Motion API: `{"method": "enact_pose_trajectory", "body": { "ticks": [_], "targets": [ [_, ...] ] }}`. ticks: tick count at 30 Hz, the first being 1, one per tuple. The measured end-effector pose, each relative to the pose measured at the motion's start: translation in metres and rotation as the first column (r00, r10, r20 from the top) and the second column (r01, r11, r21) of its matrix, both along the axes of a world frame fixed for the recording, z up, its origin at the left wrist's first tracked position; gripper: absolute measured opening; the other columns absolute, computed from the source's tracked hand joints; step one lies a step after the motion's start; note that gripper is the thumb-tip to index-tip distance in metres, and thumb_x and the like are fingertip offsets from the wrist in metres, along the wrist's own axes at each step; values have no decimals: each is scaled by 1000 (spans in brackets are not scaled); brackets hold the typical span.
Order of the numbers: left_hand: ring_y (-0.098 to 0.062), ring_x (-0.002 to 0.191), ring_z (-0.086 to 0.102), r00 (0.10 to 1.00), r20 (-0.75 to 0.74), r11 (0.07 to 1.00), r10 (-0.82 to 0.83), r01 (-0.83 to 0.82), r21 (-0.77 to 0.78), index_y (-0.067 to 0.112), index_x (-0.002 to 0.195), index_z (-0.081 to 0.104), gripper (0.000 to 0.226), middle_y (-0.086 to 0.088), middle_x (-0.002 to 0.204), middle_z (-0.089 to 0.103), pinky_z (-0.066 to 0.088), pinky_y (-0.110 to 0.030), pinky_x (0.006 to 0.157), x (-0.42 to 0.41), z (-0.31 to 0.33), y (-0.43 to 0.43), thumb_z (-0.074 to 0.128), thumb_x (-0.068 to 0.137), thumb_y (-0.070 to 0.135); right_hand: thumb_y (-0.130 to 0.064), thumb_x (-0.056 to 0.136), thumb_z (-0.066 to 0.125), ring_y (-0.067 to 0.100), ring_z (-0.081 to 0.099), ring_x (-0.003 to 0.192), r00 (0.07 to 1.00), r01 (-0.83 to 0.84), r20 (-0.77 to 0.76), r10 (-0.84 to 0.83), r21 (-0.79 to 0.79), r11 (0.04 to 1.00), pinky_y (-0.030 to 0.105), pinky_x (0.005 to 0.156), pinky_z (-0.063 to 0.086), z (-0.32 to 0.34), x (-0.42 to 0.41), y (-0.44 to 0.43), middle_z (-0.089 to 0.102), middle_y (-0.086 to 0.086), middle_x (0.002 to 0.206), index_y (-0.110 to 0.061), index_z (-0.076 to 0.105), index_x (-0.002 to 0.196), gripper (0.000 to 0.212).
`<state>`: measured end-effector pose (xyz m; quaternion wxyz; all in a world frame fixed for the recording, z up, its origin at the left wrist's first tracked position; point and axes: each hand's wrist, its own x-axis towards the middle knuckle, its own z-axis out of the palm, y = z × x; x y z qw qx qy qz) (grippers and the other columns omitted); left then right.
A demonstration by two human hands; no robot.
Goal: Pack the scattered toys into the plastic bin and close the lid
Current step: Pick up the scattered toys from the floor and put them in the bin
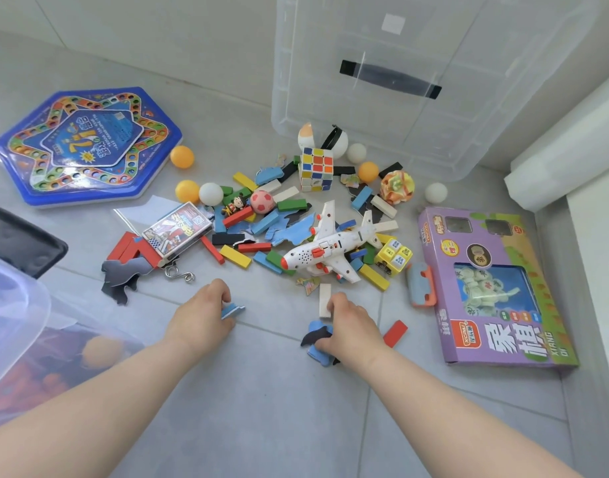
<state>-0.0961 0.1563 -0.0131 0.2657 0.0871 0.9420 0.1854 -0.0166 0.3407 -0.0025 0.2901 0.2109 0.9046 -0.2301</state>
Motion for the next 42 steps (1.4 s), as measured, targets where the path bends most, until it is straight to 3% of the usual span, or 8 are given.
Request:
{"method": "enact_pose_trajectory", "body": {
  "ticks": [4, 11, 16, 19, 25, 29, 34, 42],
  "targets": [
    [-27, 94, 48, 997, 40, 995, 62, -65, 80, 7, 122, 43, 42, -12, 108, 50, 37, -29, 80, -3, 5, 5, 58, 82, 4, -21, 79, 65, 28, 49, 112, 995, 92, 24, -92, 2, 996, 31, 86, 42, -1, 5, -2, 48, 12, 122, -6, 41, 118, 48],
    [-30, 107, 52, 991, 131, 987, 25, -46, 155, 9, 117, 53, 31, -14, 120, 57, 35, -22, 76, 7, 19, 42, 47, 87, 2, -31, 82, 62, 25, 54, 111, 988, 142, 42, -146, 80, 987, 31, 90, 36, 0, 17, -6, 58, 6, 119, -10, 42, 116, 45],
    [-31, 95, 52, 982, 188, 994, -11, -9, 106, 9, 119, 46, 33, -19, 121, 56, 38, -29, 74, 16, 22, 64, 36, 89, 0, -30, 83, 59, 24, 53, 93, 970, 173, 177, -164, -36, 984, 27, 73, 30, -4, 15, -1, 59, 1, 85, -19, 46, 80, 17],
    [-27, 88, 48, 991, 131, 997, -36, 27, 74, 10, 114, 48, 28, -16, 121, 55, 36, -26, 71, 23, 27, 74, 41, 88, 6, -23, 82, 60, 23, 48, 80, 970, 209, 164, -178, -201, 957, 25, 53, 31, -2, 20, 2, 44, -2, 63, -20, 39, 59, 31],
    [-23, 117, 52, 961, -20, 960, -275, 273, -62, 22, 132, 36, 46, -2, 132, 50, 43, -30, 84, 39, 20, 97, 50, 89, 32, -19, 88, 50, 27, 33, 122, 973, -211, -54, 224, 179, 961, 31, 96, 30, 15, 42, 47, 40, 8, 130, -9, 55, 110, 24],
    [-25, 117, 51, 925, -43, 915, -377, 365, -175, 17, 133, 34, 46, -4, 135, 41, 46, -34, 86, 40, 9, 112, 44, 93, 36, -5, 86, 45, 25, 30, 125, 959, -268, -47, 281, 186, 945, 31, 96, 29, 8, 57, 59, 36, 6, 132, -17, 46, 98, 16],
    [-28, 113, 53, 916, -29, 888, -401, 380, -258, 14, 123, 42, 33, -7, 128, 43, 45, -35, 82, 31, 5, 117, 38, 96, 33, -8, 89, 45, 28, 36, 121, 946, -319, 8, 323, 194, 928, 34, 95, 33, 6, 45, 62, 38, 12, 130, -6, 48, 118, 29],
    [-25, 106, 55, 953, 45, 938, -299, 302, -169, 18, 96, 46, 16, -4, 118, 55, 40, -29, 75, 36, 5, 104, 43, 90, 33, -15, 87, 55, 29, 47, 116, 985, -172, 51, 167, 107, 979, 33, 89, 42, -1, 38, 67, 50, 13, 125, -7, 49, 118, 33]
  ]
}}
